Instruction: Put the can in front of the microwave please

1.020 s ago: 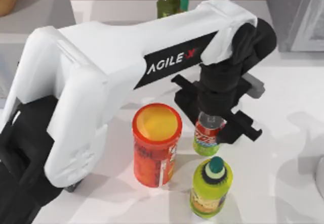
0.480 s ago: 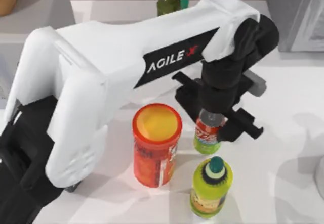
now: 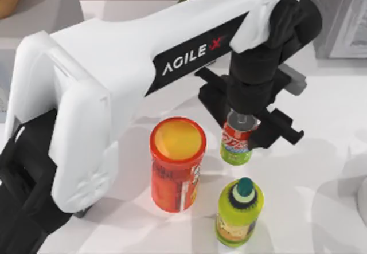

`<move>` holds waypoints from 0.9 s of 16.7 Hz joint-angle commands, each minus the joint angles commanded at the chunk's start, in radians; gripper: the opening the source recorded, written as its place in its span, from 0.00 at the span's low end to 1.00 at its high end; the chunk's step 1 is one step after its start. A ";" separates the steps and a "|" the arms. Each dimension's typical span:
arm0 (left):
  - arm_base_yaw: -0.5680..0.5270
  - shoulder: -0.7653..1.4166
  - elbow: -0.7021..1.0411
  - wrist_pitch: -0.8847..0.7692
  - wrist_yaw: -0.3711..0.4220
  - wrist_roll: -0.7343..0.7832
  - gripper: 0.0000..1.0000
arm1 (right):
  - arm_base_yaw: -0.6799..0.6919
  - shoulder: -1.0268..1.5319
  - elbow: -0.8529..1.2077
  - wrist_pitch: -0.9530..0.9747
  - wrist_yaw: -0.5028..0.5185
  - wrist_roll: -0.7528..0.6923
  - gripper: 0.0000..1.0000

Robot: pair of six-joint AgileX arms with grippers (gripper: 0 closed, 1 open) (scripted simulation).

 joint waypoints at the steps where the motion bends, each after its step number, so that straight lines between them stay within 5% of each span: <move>1: -0.001 0.001 -0.002 0.002 0.000 0.002 0.00 | 0.000 0.000 0.000 0.000 0.000 0.000 1.00; 7: 0.118 -0.129 -0.108 0.064 -0.003 0.026 0.00 | 0.000 0.000 0.000 0.000 0.000 0.000 1.00; 15: 0.478 -0.602 -0.598 0.165 0.004 0.074 0.00 | 0.000 0.000 0.000 0.000 0.000 0.000 1.00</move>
